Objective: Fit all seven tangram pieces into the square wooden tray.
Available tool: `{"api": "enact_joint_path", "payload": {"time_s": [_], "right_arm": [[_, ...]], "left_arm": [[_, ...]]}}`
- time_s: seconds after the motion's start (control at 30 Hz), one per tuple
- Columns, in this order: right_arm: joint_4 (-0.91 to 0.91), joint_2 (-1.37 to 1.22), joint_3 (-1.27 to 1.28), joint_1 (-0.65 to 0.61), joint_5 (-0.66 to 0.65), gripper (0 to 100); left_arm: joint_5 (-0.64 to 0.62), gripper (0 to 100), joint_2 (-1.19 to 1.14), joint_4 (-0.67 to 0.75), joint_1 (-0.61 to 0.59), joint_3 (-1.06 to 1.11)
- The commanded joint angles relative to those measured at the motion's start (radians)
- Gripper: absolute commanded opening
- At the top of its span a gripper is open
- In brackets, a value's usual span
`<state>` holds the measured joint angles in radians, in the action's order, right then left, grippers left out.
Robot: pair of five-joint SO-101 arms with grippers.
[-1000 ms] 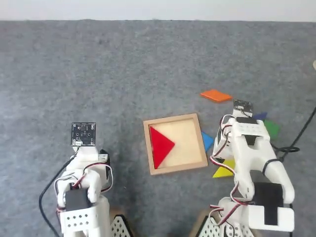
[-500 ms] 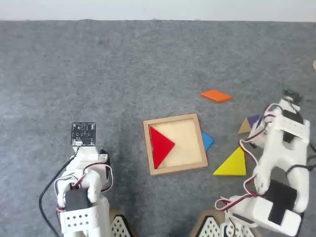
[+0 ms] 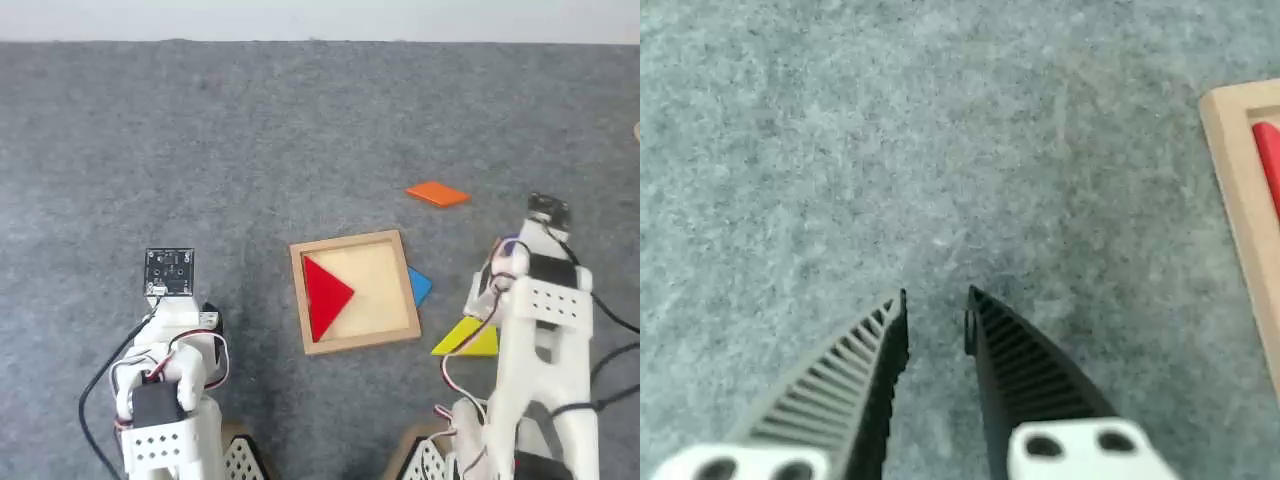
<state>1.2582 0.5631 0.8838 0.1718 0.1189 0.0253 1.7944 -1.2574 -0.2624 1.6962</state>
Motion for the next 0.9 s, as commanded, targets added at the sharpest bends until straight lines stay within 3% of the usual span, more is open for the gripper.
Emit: {"api": "enact_joint_path", "payload": {"time_s": [0.0, 0.2, 0.43, 0.63, 0.87], "right_arm": [[-0.033, -0.025, -0.005, -0.018, -0.012, 28.4], [-0.076, -0.262, -0.049, -0.042, 0.006, 28.4], [-0.065, -0.414, -0.127, -0.064, 0.121, 28.4], [-0.065, -0.42, -0.169, -0.102, 0.203, 18.6], [-0.107, -0.421, -0.176, -0.101, 0.292, 29.8]], "left_arm": [[0.002, 9, 0.02, -0.003, -0.005, -0.013], [0.002, 9, 0.02, -0.003, -0.003, -0.013], [0.002, 9, 0.02, -0.003, -0.005, -0.013], [0.002, 9, 0.02, -0.003, -0.005, -0.013], [0.002, 9, 0.02, -0.003, -0.005, -0.013]]}}
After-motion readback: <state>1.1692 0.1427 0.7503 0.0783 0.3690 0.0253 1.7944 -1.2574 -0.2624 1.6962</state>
